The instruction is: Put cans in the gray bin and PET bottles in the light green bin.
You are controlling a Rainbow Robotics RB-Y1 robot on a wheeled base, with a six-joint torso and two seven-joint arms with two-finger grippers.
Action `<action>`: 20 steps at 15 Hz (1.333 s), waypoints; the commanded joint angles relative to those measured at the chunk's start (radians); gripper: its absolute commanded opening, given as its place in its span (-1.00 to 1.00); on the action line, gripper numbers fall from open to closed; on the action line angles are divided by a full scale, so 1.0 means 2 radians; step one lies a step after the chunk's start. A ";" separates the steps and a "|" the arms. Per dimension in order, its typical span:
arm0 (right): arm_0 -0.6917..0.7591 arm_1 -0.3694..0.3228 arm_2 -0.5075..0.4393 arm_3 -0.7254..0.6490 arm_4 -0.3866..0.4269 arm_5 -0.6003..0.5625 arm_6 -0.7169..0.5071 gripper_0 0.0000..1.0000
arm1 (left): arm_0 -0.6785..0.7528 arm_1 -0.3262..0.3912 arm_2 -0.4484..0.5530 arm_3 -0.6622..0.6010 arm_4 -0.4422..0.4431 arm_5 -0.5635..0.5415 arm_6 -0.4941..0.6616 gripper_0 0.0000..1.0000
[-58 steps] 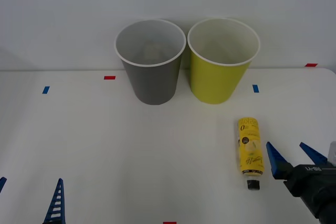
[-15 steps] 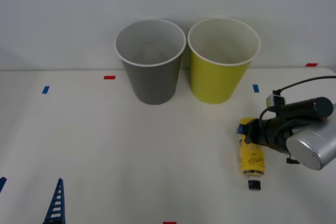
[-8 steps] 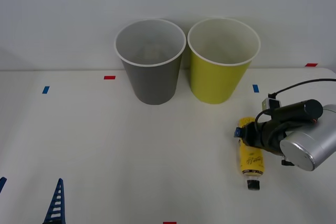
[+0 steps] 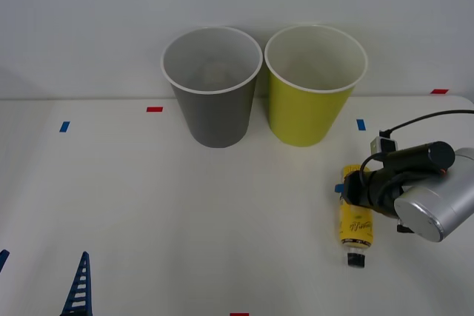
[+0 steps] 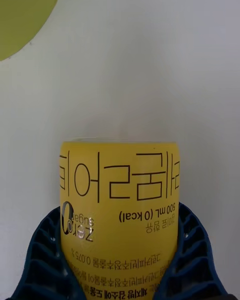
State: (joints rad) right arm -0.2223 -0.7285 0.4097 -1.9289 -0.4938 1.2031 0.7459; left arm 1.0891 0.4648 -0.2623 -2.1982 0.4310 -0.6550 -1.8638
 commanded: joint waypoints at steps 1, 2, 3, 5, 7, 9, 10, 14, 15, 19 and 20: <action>0.024 0.000 -0.011 -0.023 0.013 -0.030 0.008 -1.00 | 0.000 0.000 0.000 0.000 0.000 0.000 0.000 1.00; 0.041 0.000 -0.018 -0.038 0.018 -0.044 0.015 -1.00 | 0.000 0.000 0.000 0.000 0.000 0.000 0.000 1.00; 0.053 0.001 -0.026 -0.050 0.021 -0.054 0.025 -1.00 | 0.000 0.000 0.000 0.000 0.000 0.000 0.000 1.00; 0.092 0.015 -0.068 -0.092 0.018 -0.062 0.070 -1.00 | 0.000 0.000 0.000 0.000 0.000 0.000 0.000 1.00; 0.133 0.046 -0.103 -0.142 0.035 -0.062 0.098 -1.00 | 0.000 0.000 0.000 0.000 0.000 0.000 0.000 1.00; 0.159 0.082 -0.127 -0.195 0.057 -0.063 0.119 -1.00 | 0.000 0.000 0.000 0.000 0.000 0.000 0.000 1.00; 0.169 0.094 -0.135 -0.219 0.061 -0.063 0.119 -1.00 | 0.000 0.000 0.000 0.000 0.000 0.000 0.000 1.00; 0.187 0.130 -0.150 -0.296 0.132 -0.063 0.119 -1.00 | 0.000 0.000 0.000 0.000 0.000 0.000 0.000 1.00; 0.188 0.136 -0.157 -0.307 0.137 -0.063 0.116 -1.00 | 0.000 0.000 0.000 0.000 0.000 0.000 0.000 1.00; 0.178 0.147 -0.157 -0.345 0.203 -0.058 0.103 -1.00 | 0.000 0.000 0.000 0.000 0.000 0.000 0.000 1.00; 0.176 0.148 -0.157 -0.345 0.208 -0.057 0.086 -1.00 | 0.000 0.000 0.000 0.000 0.000 0.000 0.000 1.00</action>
State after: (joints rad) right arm 0.1346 -0.4357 0.0971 -2.6148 -0.0898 1.0847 0.9473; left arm 1.0891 0.4648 -0.2623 -2.1982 0.4310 -0.6550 -1.8638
